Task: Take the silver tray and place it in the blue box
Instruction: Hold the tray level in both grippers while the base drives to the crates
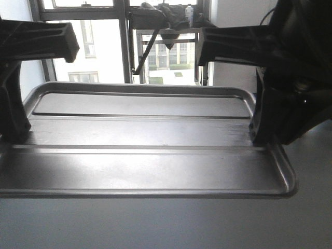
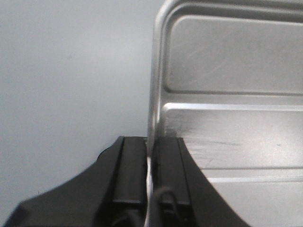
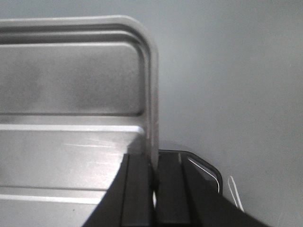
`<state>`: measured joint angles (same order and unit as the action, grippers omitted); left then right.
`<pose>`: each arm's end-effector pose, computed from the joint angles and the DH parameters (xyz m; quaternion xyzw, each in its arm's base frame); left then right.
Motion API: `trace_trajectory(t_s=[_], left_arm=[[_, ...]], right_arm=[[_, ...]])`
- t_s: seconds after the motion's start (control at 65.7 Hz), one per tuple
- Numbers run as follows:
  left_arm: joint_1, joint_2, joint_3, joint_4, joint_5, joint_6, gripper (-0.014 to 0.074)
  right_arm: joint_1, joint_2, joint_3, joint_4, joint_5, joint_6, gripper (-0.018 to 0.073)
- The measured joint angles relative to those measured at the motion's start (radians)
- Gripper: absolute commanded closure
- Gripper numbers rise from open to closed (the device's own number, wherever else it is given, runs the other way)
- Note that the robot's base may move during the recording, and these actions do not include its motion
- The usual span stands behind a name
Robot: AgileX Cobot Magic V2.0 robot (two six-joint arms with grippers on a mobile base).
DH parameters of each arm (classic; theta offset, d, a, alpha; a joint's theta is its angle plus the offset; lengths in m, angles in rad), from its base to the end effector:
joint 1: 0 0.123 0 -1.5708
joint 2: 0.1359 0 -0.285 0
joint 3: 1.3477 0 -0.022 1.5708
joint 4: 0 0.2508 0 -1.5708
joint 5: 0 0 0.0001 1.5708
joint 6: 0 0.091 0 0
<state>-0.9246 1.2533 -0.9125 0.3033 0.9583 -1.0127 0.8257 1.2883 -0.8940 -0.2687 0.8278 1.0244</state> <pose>0.1560 -0.1699 0.2797 0.0205 0.9745 -0.0677 0.2129 0.1780 0.1666 0.2699 0.0292 0.9694 0.1014 0.2215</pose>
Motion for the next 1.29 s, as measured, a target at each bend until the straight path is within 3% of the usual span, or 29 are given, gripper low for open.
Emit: trace_trajectory(t_s=[1.293], left_arm=[[0.0,0.0,0.0,0.0,0.002,0.0,0.0603]], right_arm=[[0.0,0.0,0.0,0.0,0.0,0.0,0.0502]])
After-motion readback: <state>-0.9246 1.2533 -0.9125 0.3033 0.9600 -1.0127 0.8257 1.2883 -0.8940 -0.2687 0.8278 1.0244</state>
